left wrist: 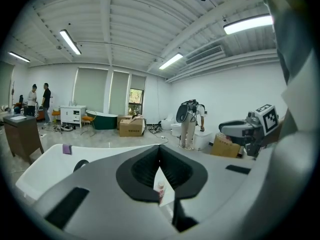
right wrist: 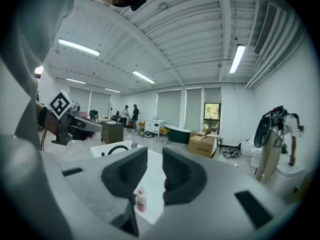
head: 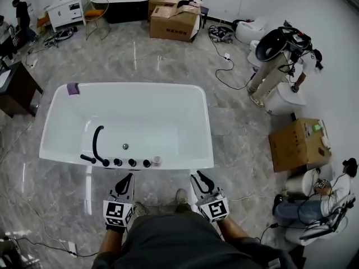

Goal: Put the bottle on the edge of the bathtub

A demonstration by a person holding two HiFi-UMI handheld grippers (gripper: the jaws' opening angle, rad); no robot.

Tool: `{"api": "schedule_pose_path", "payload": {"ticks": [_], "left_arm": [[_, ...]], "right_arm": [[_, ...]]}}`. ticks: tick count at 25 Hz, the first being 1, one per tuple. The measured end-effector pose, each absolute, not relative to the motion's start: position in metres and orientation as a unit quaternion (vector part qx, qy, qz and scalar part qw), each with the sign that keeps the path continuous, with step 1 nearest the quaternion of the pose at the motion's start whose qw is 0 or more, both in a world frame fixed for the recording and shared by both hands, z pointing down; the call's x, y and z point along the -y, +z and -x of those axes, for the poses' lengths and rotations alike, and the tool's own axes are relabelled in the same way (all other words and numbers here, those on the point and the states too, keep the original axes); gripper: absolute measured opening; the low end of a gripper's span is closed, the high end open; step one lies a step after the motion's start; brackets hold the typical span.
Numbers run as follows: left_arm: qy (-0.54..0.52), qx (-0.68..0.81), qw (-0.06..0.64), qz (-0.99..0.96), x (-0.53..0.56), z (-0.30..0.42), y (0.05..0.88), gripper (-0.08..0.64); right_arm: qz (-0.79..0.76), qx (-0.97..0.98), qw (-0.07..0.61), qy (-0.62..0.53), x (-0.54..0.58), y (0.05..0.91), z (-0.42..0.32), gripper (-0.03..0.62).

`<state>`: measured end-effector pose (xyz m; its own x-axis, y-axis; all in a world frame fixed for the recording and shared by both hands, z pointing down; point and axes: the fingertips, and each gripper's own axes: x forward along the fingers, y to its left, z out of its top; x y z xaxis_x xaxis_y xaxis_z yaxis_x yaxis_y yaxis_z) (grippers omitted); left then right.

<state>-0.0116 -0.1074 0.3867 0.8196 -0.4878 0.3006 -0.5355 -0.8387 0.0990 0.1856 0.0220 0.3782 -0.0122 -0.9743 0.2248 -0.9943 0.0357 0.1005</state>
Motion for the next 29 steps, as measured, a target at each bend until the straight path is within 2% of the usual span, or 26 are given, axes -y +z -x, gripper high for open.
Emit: {"api": "schedule_pose_path", "payload": {"ticks": [4,6,29], "left_arm": [[0.125,0.267,0.085,-0.952,0.102,0.015,0.379,0.0],[0.121,0.267,0.083,-0.952,0.1,0.016,0.375,0.0],[0.106,0.275,0.067,-0.953,0.09,0.019,0.358,0.0]], "right_arm": [[-0.716,0.688,0.108,0.039,-0.034,0.367,-0.188,0.02],[-0.726,0.678,0.103,0.043,-0.039,0.366,-0.191,0.002],[-0.732,0.672,0.106,0.032,-0.043,0.356,-0.193,0.0]]}}
